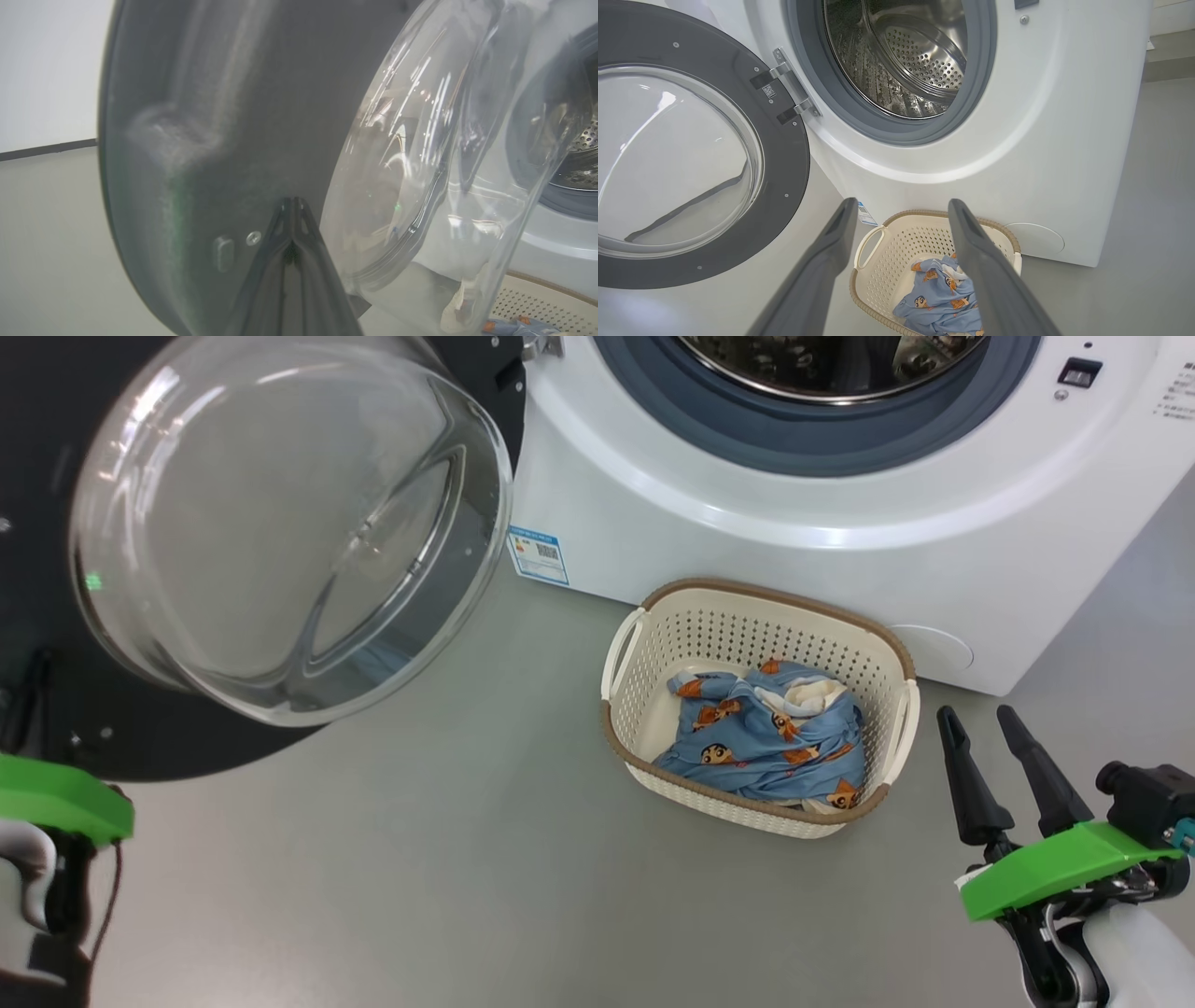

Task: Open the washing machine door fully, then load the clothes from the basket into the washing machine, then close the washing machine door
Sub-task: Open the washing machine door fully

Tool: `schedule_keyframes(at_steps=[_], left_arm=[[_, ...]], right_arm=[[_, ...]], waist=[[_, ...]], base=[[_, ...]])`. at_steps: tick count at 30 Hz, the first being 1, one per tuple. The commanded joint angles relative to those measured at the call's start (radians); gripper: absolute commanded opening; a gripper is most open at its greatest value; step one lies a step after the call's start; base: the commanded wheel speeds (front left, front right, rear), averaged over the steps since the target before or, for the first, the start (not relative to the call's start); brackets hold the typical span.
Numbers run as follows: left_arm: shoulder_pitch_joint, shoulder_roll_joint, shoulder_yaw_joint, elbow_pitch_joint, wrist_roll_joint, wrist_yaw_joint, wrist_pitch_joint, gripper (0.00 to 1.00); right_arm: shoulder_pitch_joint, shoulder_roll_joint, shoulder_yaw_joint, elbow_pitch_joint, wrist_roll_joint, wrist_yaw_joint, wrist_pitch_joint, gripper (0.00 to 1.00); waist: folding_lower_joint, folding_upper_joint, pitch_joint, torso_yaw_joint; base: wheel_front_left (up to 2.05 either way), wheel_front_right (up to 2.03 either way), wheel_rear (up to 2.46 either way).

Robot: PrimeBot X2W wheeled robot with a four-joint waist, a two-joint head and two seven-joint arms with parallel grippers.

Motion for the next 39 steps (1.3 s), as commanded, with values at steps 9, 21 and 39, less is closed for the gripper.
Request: schedule_keyframes(at_steps=[9, 21, 39], left_arm=[[-0.124, 0.099, 0.022, 0.106, 0.027, 0.002, -0.013, 0.0], [-0.124, 0.105, 0.04, 0.114, 0.041, 0.0, -0.014, 0.0], [-0.01, 0.074, 0.086, 0.012, 0.051, -0.012, -0.014, 0.0]], right_arm=[[-0.04, -0.009, 0.024, -0.018, 0.003, 0.008, -0.009, 1.0], [-0.017, 0.01, 0.012, -0.03, -0.013, 0.008, -0.009, 1.0], [0.006, 0.018, 0.0, -0.031, -0.013, 0.008, -0.009, 1.0]], waist=[[0.0, 0.0, 0.016, -0.017], [0.0, 0.0, -0.002, -0.03], [0.0, 0.0, -0.044, -0.046]], base=[[0.0, 0.0, 0.0], [0.0, 0.0, 0.0], [0.0, 0.0, 0.0]])
